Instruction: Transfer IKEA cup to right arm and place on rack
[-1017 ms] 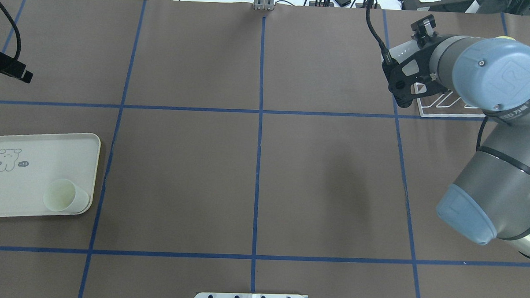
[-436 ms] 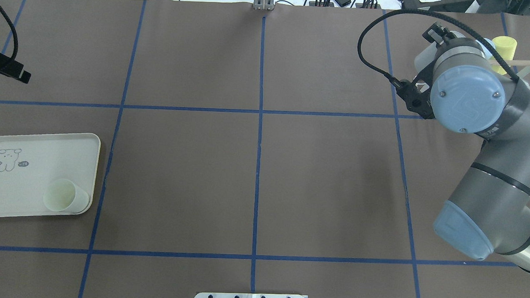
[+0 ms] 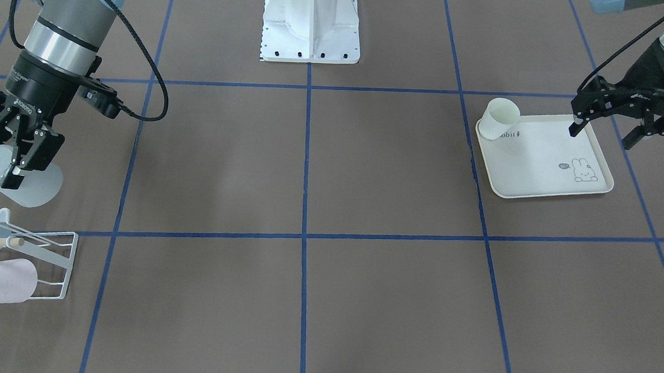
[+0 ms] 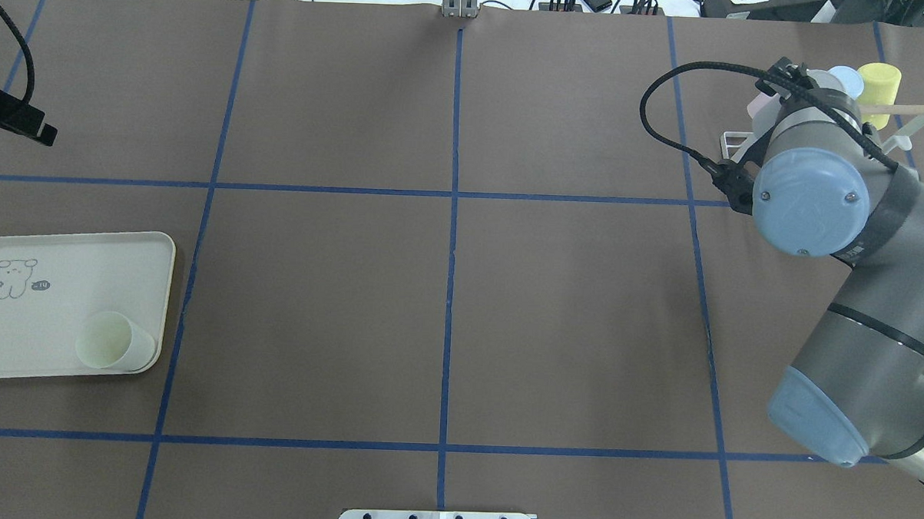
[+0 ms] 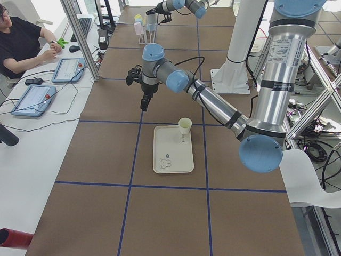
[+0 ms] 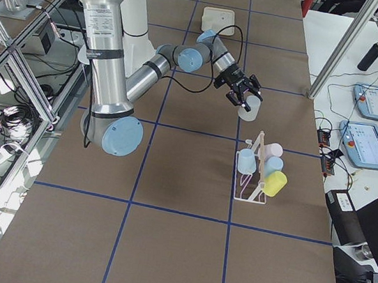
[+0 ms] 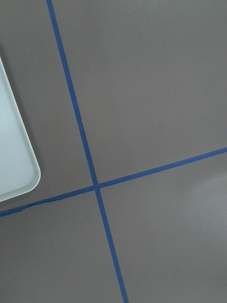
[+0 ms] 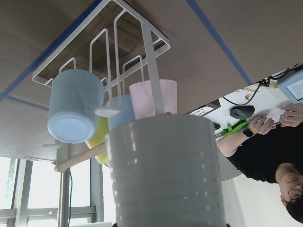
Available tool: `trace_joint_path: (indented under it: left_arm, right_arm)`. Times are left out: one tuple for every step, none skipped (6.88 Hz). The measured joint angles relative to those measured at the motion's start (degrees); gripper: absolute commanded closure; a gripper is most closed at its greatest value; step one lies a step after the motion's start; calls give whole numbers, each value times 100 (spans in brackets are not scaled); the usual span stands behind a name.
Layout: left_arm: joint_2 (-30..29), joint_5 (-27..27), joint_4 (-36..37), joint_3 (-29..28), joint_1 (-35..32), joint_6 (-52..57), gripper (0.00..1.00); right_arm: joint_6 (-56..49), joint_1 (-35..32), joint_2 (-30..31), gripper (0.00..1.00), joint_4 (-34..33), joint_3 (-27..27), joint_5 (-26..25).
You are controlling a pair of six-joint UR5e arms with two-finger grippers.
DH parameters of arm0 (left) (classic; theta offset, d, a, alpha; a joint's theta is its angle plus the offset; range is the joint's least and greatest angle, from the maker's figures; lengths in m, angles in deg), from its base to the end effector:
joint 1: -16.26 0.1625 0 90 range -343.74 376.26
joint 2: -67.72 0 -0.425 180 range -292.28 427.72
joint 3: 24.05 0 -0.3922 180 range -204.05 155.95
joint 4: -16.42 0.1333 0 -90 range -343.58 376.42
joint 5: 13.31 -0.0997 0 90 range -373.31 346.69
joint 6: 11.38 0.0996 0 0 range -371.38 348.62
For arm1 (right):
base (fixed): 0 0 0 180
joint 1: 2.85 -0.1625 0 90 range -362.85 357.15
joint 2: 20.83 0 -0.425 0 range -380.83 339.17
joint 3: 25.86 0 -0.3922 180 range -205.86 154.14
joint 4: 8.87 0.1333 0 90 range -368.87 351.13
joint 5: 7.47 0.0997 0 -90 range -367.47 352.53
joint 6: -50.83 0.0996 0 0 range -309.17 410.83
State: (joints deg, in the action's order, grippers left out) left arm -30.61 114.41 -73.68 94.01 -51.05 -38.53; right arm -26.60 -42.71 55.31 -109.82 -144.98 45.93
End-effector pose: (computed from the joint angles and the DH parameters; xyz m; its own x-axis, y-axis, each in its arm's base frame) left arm 0.1278 -0.4932 0.3544 0.6660 0.2317 -0.7090 -0.0070 0.9524 0.3047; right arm -0.2723 -0.4784 0.3227 -0.4704 -0.6203 -0.6277 0.8807 -0.2854 -0.3779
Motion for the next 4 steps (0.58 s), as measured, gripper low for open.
trace_joint_path:
  left_arm:
    - [0, 4, -7, -6, 4, -12, 0]
    - [-1, 6, -15, -15, 6, -16, 0]
    - [-1, 7, -23, -26, 10, -17, 0]
    - [-1, 7, -30, -33, 14, -18, 0]
  right_arm:
    - [-80, 0, 39, 77, 16, 16, -28]
    - [-136, -4, 78, 77, 93, 51, -36]
    - [-200, -17, 164, 77, 354, 145, -37]
    - [-370, -61, 258, 76, 769, 273, -34]
